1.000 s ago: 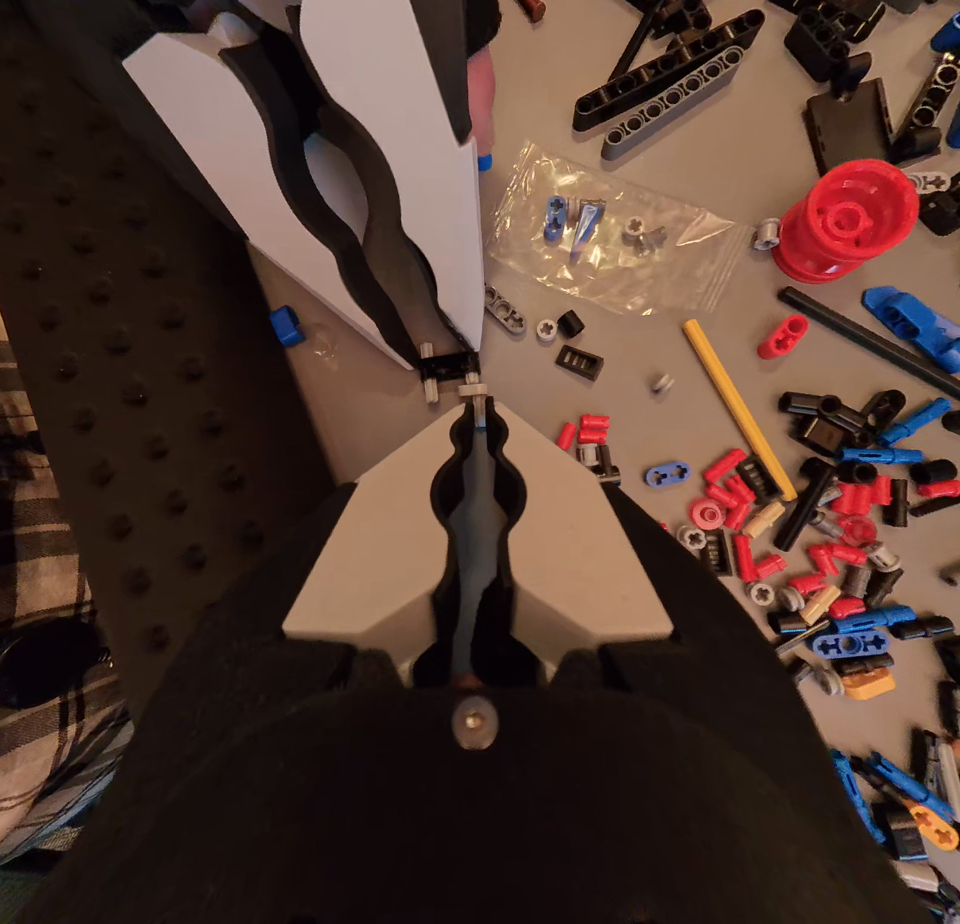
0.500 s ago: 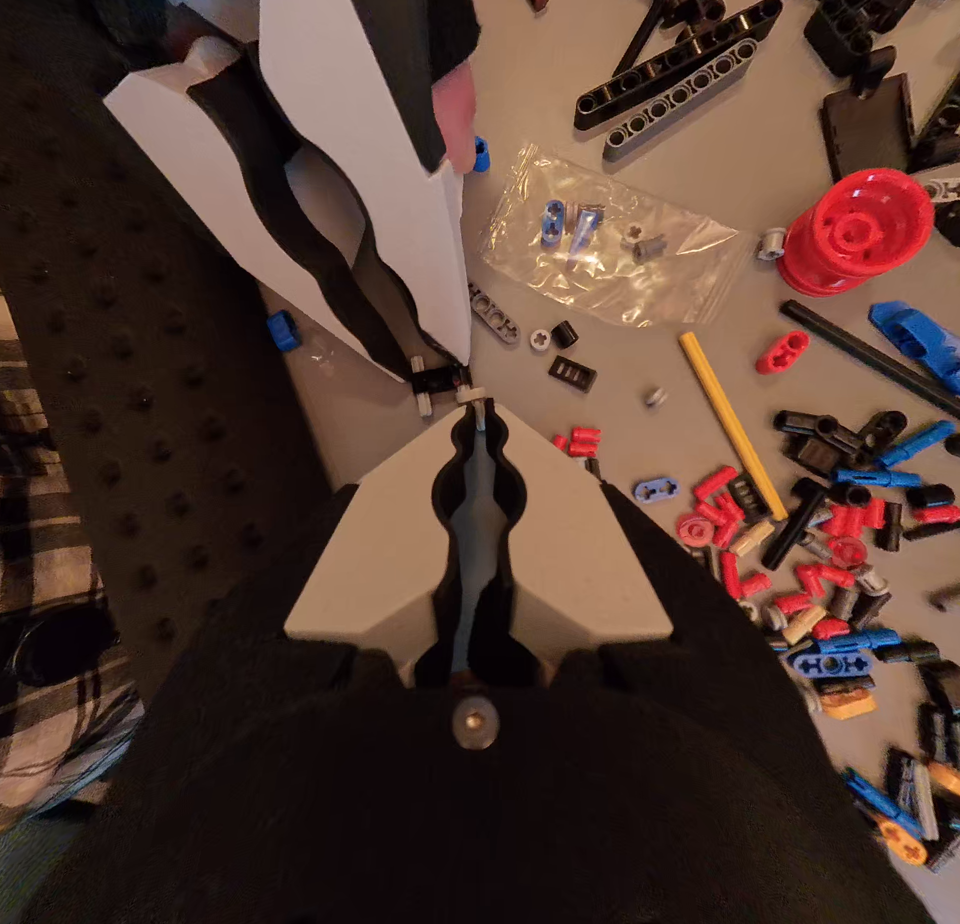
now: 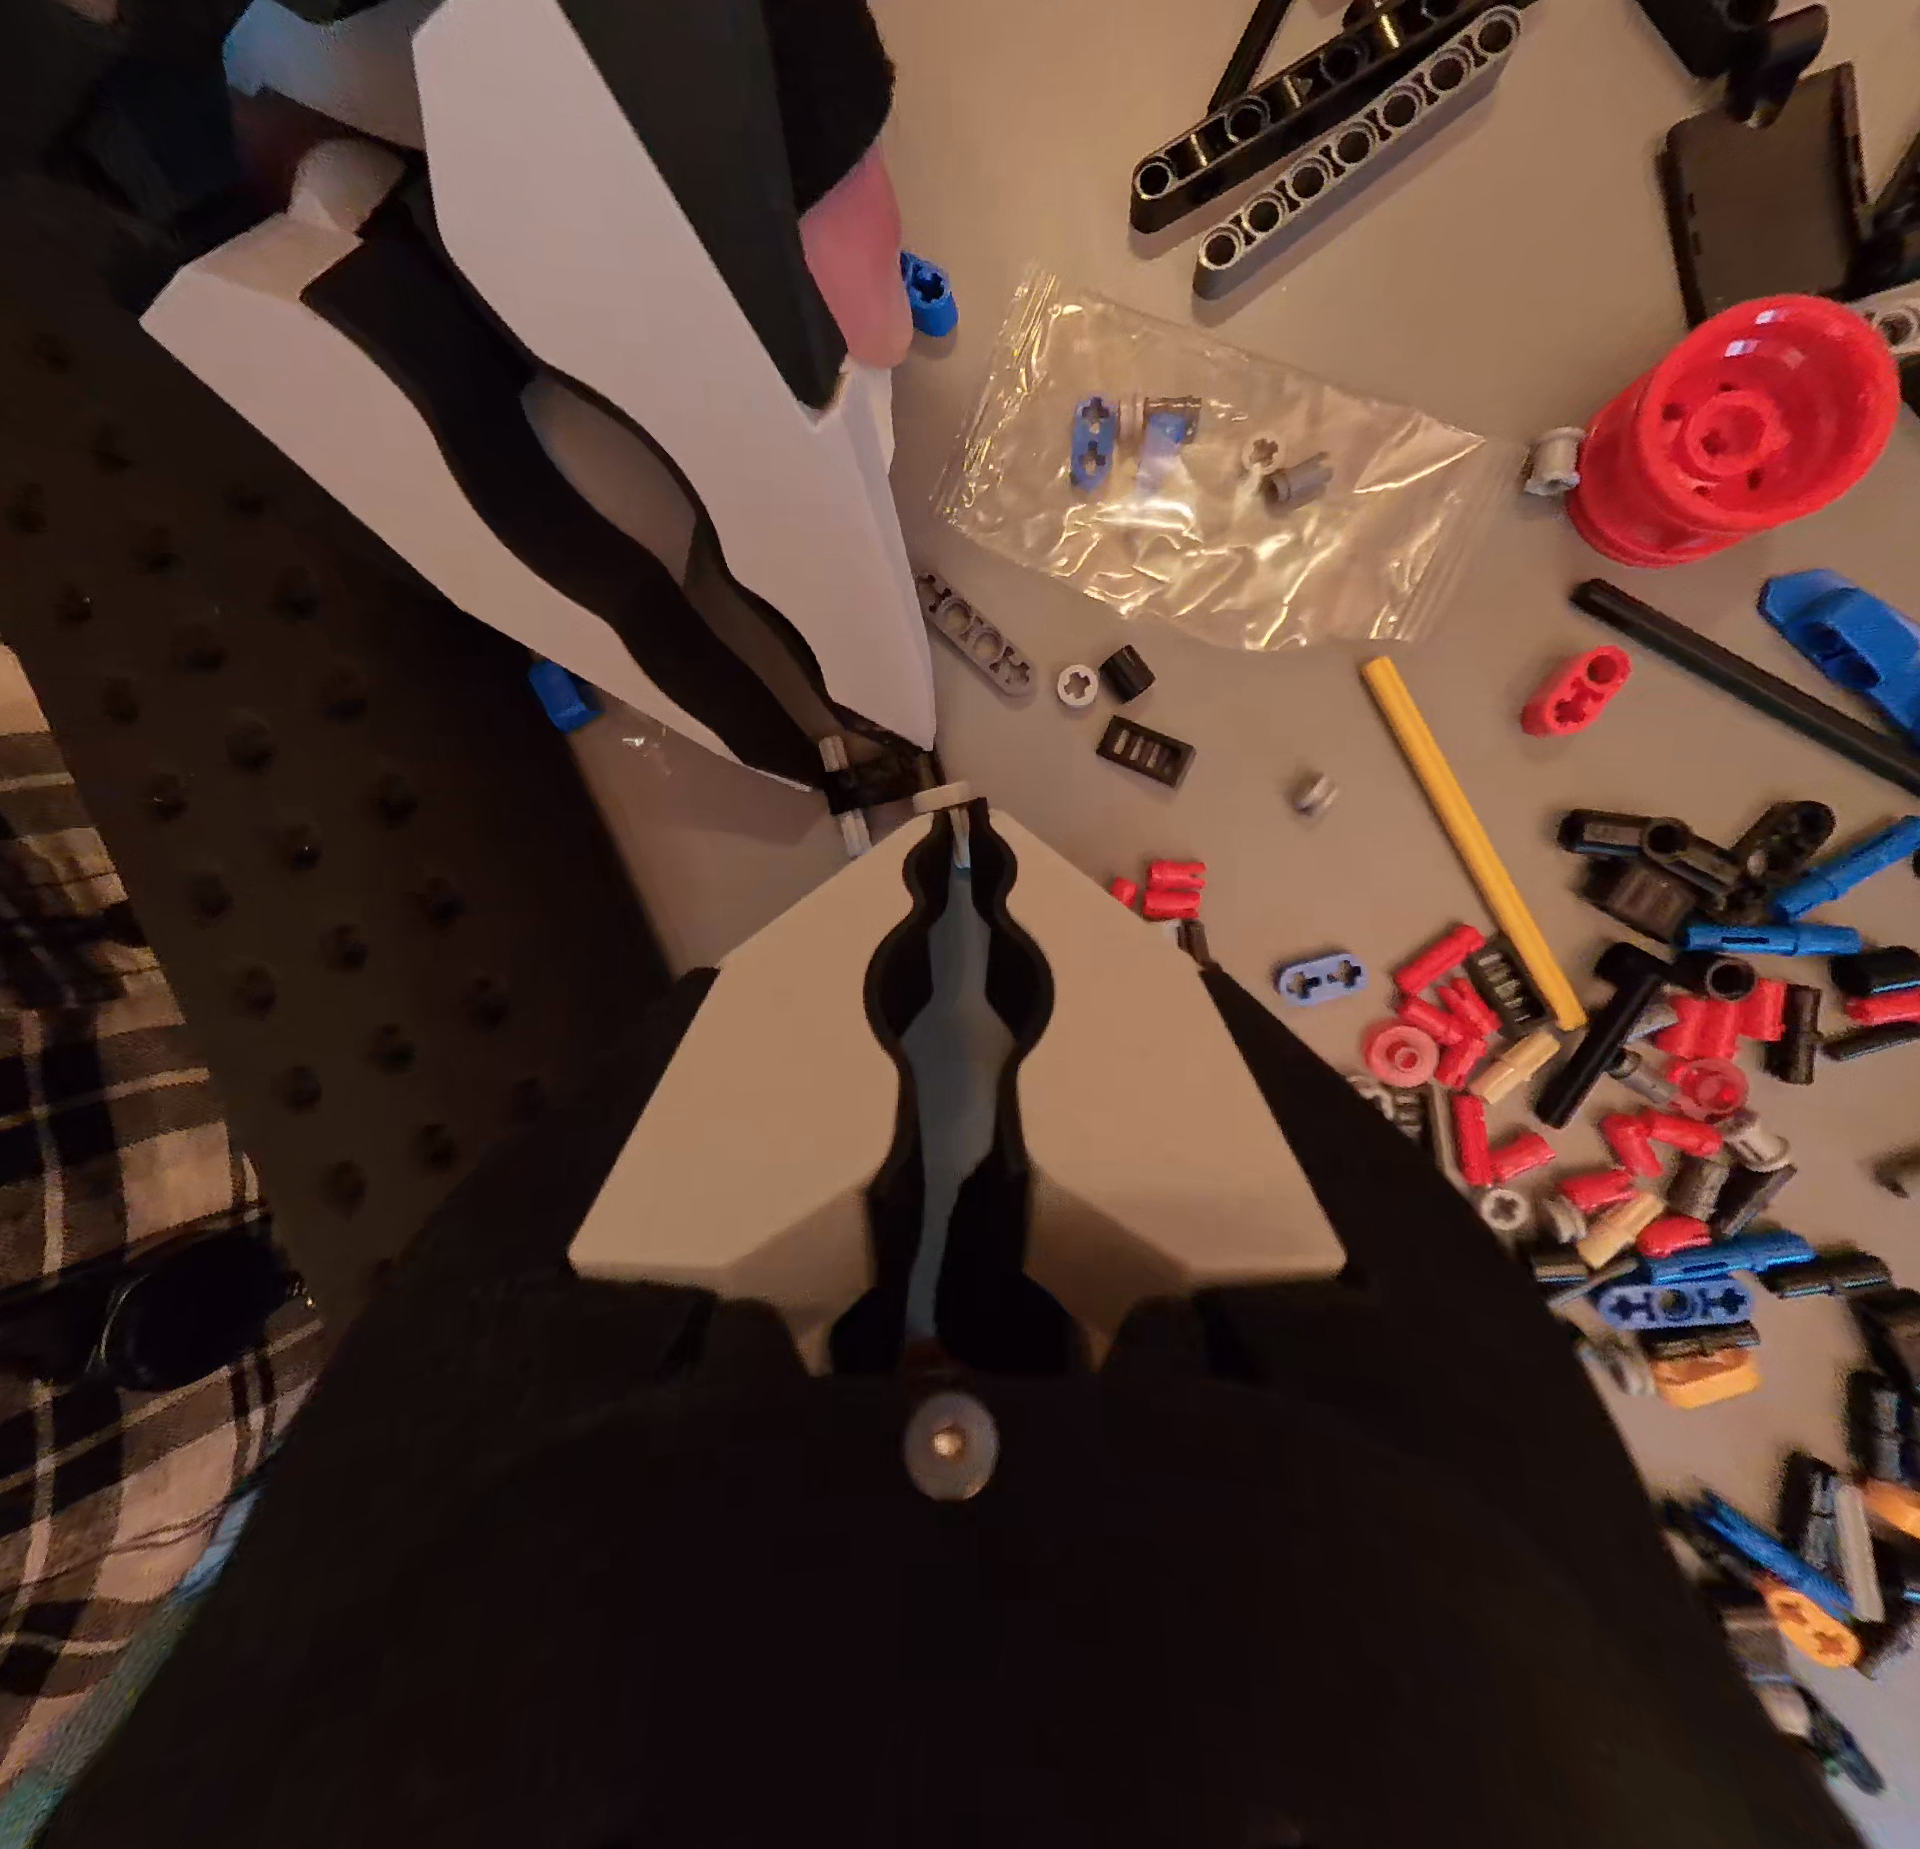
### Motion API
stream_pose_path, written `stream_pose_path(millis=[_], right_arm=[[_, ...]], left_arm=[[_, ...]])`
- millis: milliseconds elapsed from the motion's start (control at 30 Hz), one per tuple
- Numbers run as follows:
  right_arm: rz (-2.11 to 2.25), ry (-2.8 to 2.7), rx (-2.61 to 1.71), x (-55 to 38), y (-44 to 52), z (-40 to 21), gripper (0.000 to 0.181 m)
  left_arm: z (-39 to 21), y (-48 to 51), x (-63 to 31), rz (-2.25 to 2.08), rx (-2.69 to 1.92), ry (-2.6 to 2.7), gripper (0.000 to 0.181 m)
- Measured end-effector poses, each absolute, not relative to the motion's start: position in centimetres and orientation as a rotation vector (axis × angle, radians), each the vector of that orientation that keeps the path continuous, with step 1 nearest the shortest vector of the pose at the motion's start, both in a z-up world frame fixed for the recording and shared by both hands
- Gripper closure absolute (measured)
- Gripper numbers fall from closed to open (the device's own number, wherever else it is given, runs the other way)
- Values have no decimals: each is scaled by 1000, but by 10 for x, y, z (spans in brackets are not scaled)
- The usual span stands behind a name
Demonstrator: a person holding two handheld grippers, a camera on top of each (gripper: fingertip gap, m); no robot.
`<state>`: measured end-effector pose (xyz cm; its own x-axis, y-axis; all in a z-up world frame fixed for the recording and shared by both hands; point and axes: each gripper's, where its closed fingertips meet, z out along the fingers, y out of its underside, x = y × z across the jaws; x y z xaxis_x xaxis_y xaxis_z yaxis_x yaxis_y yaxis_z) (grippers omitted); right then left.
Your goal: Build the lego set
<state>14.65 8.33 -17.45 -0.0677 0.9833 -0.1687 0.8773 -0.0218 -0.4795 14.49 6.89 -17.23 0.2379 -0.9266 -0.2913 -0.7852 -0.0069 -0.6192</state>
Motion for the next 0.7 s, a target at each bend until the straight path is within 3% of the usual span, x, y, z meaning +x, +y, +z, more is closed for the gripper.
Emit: stream_pose_path(millis=[300,500,700], right_arm=[[762,-1936,-1960,147,84,-175,178],[737,-1976,-1913,147,84,-175,178],[734,-2001,-1878,148,84,-175,178]], left_arm=[[-159,61,141,-425,-1862,1516,152],[-156,72,132,-490,-1885,1452,174],[-171,77,131,-374,-1901,1512,181]])
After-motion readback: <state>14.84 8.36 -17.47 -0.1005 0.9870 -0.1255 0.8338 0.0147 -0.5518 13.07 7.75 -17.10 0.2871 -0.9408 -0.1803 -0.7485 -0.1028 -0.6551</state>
